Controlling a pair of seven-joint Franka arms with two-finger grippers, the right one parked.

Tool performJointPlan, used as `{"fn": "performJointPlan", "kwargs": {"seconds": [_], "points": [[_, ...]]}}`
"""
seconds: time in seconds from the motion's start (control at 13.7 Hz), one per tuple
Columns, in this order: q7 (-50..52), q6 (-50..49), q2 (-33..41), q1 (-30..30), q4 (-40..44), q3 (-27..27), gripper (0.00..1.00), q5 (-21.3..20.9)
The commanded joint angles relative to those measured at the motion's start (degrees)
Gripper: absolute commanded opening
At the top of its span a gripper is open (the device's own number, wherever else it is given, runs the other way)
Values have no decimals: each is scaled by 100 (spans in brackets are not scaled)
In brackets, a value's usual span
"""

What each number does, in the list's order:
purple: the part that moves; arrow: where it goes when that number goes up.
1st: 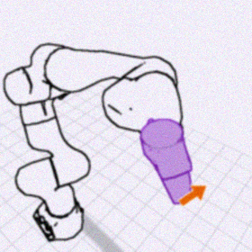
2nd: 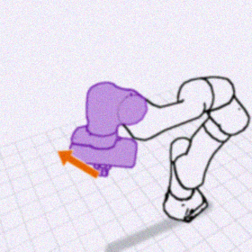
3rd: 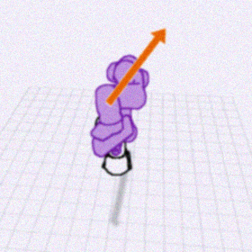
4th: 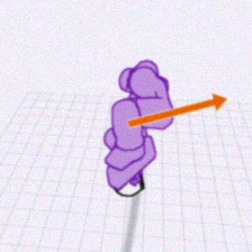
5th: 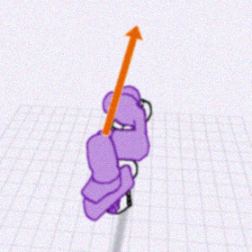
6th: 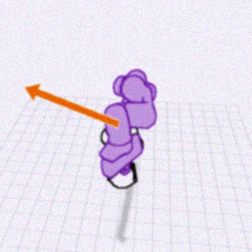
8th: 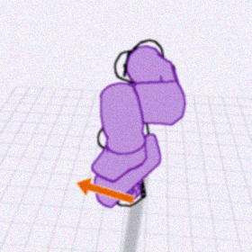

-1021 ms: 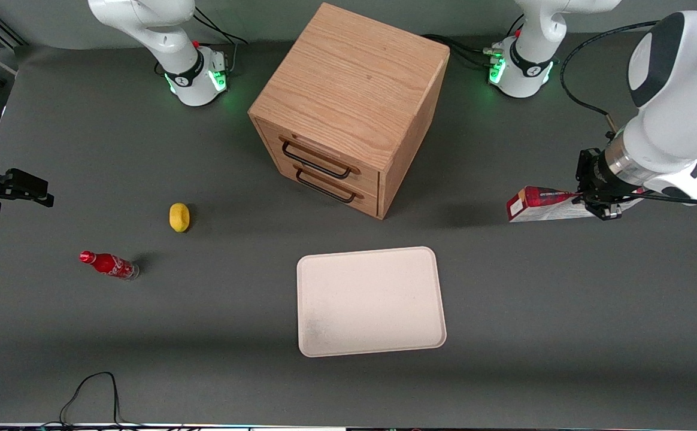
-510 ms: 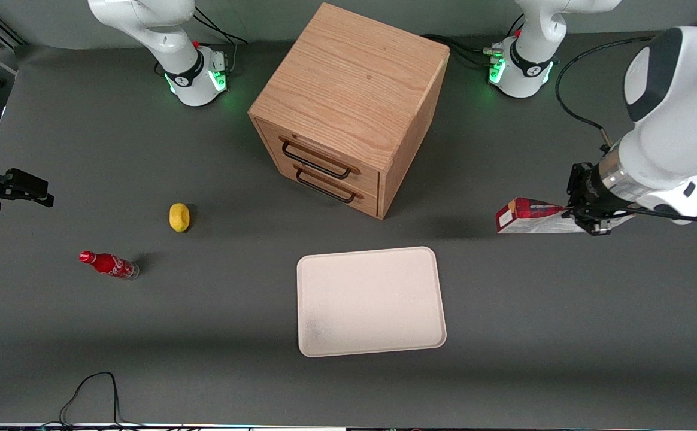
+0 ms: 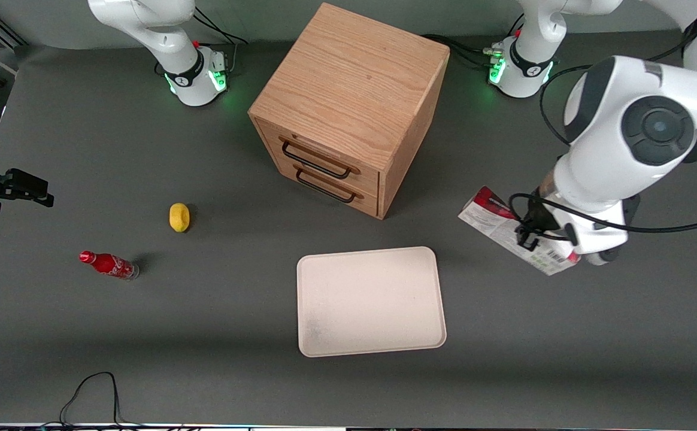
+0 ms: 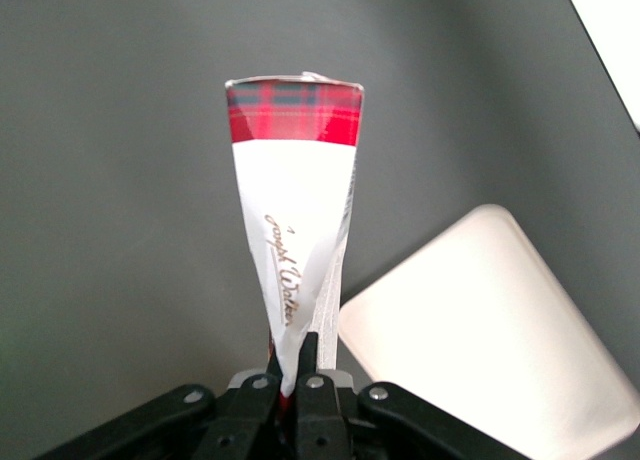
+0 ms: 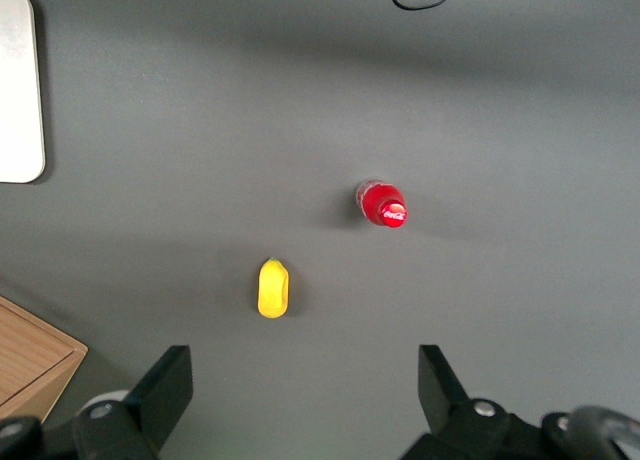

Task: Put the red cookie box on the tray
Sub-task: 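Carry the held box over the cream tray and lower it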

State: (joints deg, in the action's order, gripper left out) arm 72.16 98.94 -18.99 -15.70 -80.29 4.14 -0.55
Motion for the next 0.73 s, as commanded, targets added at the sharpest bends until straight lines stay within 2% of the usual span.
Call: {"fn": "performJointPlan", "kwargs": {"seconds": [0.0, 0.29, 0.51, 0.66], "points": [[-1113, 63, -718, -345, 872, -72, 0, 20], [-2152, 20, -1571, -618, 1875, -63, 0, 20], [-3493, -147, -1862, -733, 2140, 16, 0, 20], [-4016, -130, -2011, -733, 2202, 87, 0, 20]]}}
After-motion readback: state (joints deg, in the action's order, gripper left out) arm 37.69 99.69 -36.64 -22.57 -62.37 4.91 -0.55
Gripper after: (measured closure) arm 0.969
